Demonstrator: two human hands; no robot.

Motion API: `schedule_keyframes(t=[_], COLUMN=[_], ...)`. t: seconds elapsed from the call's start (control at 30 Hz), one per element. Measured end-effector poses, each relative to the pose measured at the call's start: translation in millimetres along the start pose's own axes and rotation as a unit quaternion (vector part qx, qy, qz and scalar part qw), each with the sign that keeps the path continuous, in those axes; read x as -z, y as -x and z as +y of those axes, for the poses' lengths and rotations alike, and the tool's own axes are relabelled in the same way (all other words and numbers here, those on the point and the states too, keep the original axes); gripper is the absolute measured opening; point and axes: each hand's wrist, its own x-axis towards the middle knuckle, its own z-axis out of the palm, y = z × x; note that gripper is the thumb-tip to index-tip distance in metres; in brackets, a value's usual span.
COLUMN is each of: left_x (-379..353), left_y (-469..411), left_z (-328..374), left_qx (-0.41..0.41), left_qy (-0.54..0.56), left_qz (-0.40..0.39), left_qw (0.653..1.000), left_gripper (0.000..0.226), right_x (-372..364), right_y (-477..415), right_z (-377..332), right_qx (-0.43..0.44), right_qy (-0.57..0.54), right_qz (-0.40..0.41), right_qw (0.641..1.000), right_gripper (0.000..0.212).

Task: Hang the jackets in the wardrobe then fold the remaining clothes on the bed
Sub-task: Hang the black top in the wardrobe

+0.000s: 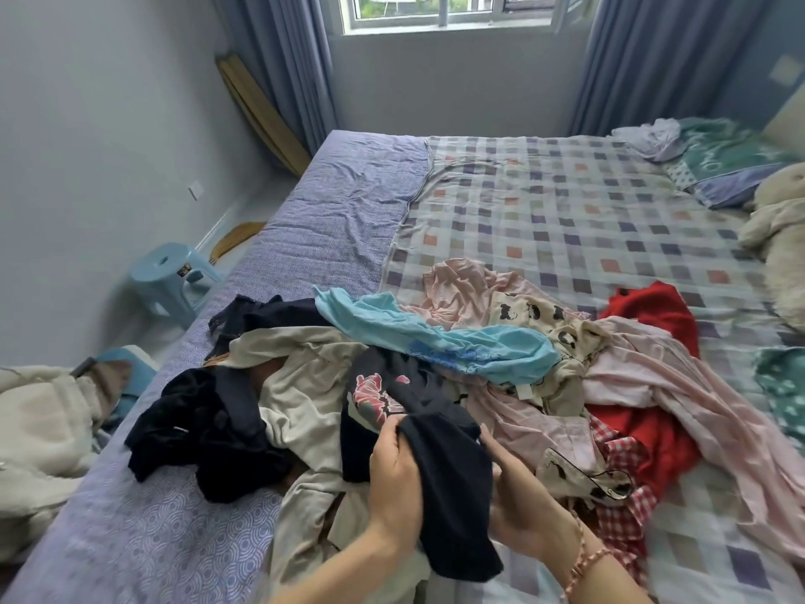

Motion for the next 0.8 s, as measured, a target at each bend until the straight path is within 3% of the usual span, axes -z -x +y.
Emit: schedule_keyframes(t=[0.1, 0.17, 0.23, 0.3, 0.37, 0.4, 0.47, 0.53, 0.57, 0.63, 0.7, 0.8], left_x=[1, 4, 9, 14, 20, 24, 34, 39, 39, 32, 23, 15], left_y=[31, 47, 56, 57, 50, 43, 22, -1, -10, -22, -29, -32], left_z=[-2, -5, -7, -4, -1, 3, 10, 20, 24, 22, 4, -18], left_qx=[0.004, 0.006, 0.021, 0.065, 0.068, 0.040, -0.048, -0.102, -0.115, -0.132, -0.146, -0.146], left_qy=[0.023, 0.017, -0.007, -0.036, -0.084, -0.110, -0.166, -0.165, -0.160, -0.213, -0.306, -0.408], left_qz=[-0.102, -0.153, -0.199, -0.300, -0.384, -0.378, -0.284, -0.171, -0.150, -0.218, -0.331, -0.430], left_qw=[0.994, 0.988, 0.980, 0.951, 0.917, 0.918, 0.943, 0.966, 0.969, 0.943, 0.881, 0.792], left_gripper=[0.021, 0.018, 0.014, 0.022, 0.037, 0.039, 0.038, 0.035, 0.036, 0.048, 0.064, 0.056], right_x=[-14, -22, -23, -20, -18, -18, -20, -22, -26, -31, -42, -45], right_y=[2, 4, 2, 5, 17, 26, 47, 68, 76, 87, 91, 93], right_z=[-6, -15, -18, -20, -26, -31, -42, -52, -55, -56, -54, -50], right_qx=[0.024, 0.047, 0.075, 0.120, 0.158, 0.164, 0.143, 0.105, 0.096, 0.120, 0.141, 0.151], right_qy=[-0.056, -0.035, 0.048, 0.179, 0.249, 0.292, 0.442, 0.601, 0.652, 0.699, 0.719, 0.769], right_qz=[-0.038, -0.029, 0.055, 0.121, 0.106, 0.081, 0.031, -0.001, -0.007, 0.004, 0.003, -0.015], right_qw=[0.997, 0.998, 0.994, 0.969, 0.950, 0.939, 0.885, 0.792, 0.752, 0.705, 0.680, 0.620], right_gripper=[0.063, 0.048, 0.024, 0.018, 0.012, 0.012, 0.012, 0.010, 0.007, 0.016, 0.012, 0.009])
